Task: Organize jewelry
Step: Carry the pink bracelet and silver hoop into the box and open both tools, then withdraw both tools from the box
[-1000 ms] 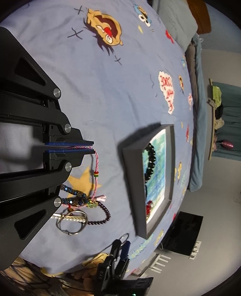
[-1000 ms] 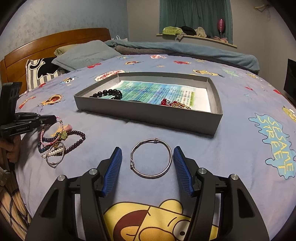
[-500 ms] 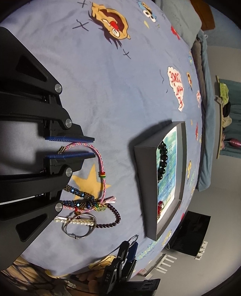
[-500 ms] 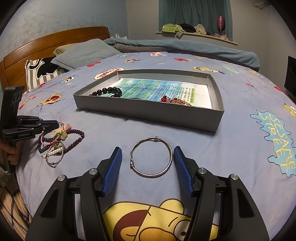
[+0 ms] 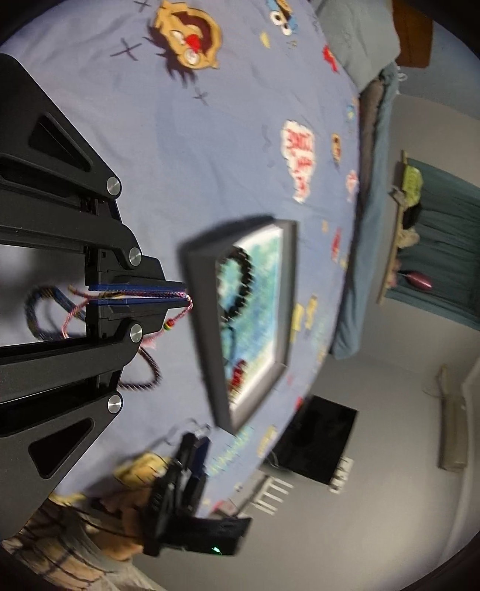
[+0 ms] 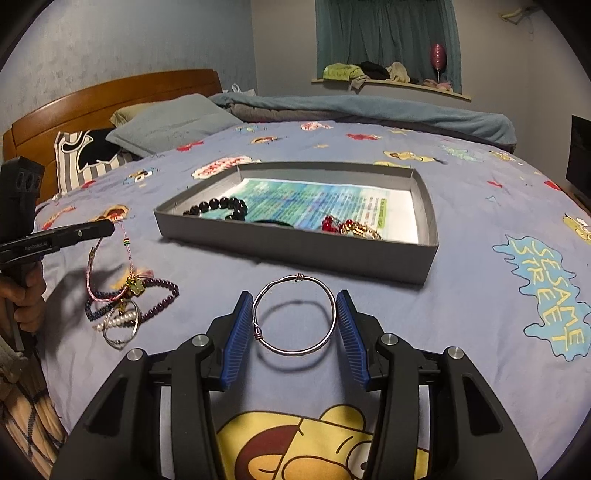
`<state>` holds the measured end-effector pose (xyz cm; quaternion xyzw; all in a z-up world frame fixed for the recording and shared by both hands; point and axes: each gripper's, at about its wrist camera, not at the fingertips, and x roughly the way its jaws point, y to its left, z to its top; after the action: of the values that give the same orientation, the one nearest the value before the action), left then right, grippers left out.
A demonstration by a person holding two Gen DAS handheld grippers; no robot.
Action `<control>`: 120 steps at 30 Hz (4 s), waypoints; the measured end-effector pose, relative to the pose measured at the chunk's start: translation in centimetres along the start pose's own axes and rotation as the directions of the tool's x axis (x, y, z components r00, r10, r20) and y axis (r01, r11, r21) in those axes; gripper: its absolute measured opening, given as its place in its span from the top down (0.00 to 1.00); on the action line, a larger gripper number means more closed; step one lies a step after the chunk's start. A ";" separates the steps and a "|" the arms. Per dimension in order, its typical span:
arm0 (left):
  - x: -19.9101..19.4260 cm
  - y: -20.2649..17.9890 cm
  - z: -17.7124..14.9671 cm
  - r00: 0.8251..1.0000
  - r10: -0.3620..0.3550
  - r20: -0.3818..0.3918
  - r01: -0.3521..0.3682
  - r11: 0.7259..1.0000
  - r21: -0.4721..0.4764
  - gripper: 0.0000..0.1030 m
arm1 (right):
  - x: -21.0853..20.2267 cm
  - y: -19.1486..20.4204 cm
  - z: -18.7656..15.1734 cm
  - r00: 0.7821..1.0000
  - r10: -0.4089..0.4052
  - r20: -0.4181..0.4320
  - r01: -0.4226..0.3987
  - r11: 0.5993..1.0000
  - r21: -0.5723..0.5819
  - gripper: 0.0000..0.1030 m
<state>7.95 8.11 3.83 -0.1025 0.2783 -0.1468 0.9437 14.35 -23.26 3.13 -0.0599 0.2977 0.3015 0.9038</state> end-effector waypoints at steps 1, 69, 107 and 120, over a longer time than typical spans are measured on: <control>-0.2 -0.2 0.4 1.000 -0.021 0.019 0.021 1.000 -0.007 0.97 | -0.1 0.1 0.1 1.000 0.000 0.006 0.000 1.000 0.000 0.55; 14.6 1.9 9.7 0.984 0.160 -0.083 -0.155 0.986 0.059 0.44 | 9.6 -7.8 8.7 0.993 -0.104 -0.048 0.111 0.976 0.189 0.48; 3.5 1.0 1.8 0.987 0.150 -0.057 -0.144 0.984 0.105 0.19 | 2.0 -0.1 4.8 0.991 -0.065 0.114 0.062 0.998 0.022 0.38; 0.7 -0.1 -2.9 0.986 0.093 -0.137 -0.067 0.981 0.184 0.28 | 1.4 1.6 2.8 0.996 -0.011 0.085 0.010 1.000 0.010 0.38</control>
<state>6.89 7.49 1.15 0.0048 0.3359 -0.1400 0.9314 15.70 -20.50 4.73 -0.0440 0.2603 0.2977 0.9175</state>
